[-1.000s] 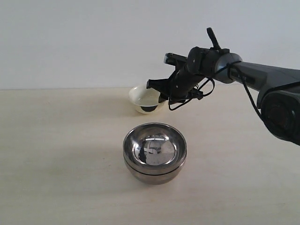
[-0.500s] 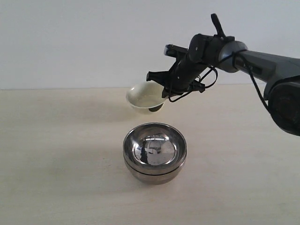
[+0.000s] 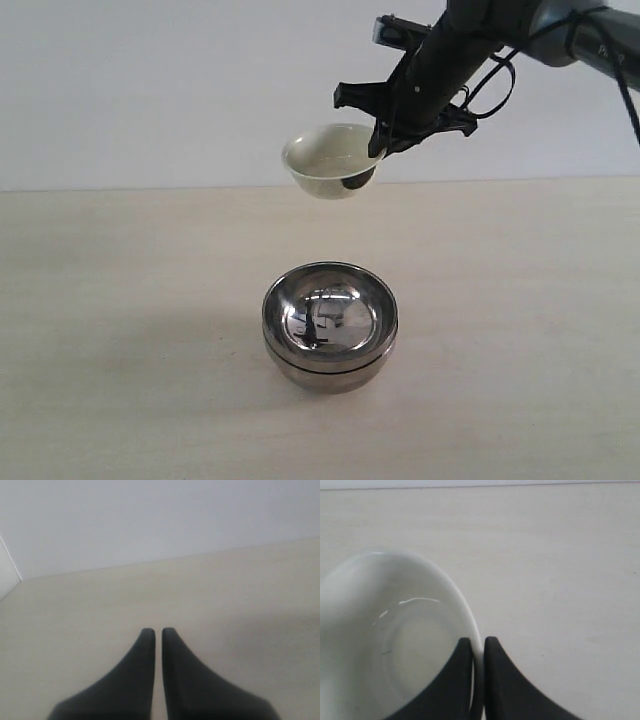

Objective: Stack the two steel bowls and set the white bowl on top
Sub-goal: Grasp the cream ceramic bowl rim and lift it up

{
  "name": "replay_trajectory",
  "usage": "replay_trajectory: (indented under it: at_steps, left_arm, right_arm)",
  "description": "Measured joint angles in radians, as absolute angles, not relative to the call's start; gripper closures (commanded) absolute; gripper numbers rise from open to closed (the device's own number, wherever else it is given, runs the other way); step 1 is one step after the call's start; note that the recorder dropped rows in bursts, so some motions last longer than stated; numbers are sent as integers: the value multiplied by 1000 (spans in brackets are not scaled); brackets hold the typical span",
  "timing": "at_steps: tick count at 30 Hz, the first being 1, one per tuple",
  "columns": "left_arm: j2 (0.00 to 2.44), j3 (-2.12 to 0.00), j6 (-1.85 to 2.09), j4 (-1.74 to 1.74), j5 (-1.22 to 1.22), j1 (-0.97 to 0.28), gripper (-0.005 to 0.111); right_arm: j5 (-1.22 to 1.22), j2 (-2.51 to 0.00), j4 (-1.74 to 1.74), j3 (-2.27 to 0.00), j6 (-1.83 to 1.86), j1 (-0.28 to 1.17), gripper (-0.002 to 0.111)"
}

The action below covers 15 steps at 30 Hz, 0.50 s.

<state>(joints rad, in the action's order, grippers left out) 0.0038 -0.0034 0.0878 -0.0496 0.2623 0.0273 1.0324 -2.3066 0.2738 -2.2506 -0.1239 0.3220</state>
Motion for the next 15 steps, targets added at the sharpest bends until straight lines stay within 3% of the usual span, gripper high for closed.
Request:
replay_trajectory:
  at_steps: [15]
  left_arm:
    - [4,-3,88,-50,262,27,103]
  right_arm:
    - [1194,-2129,276,-2211,-88,322,108]
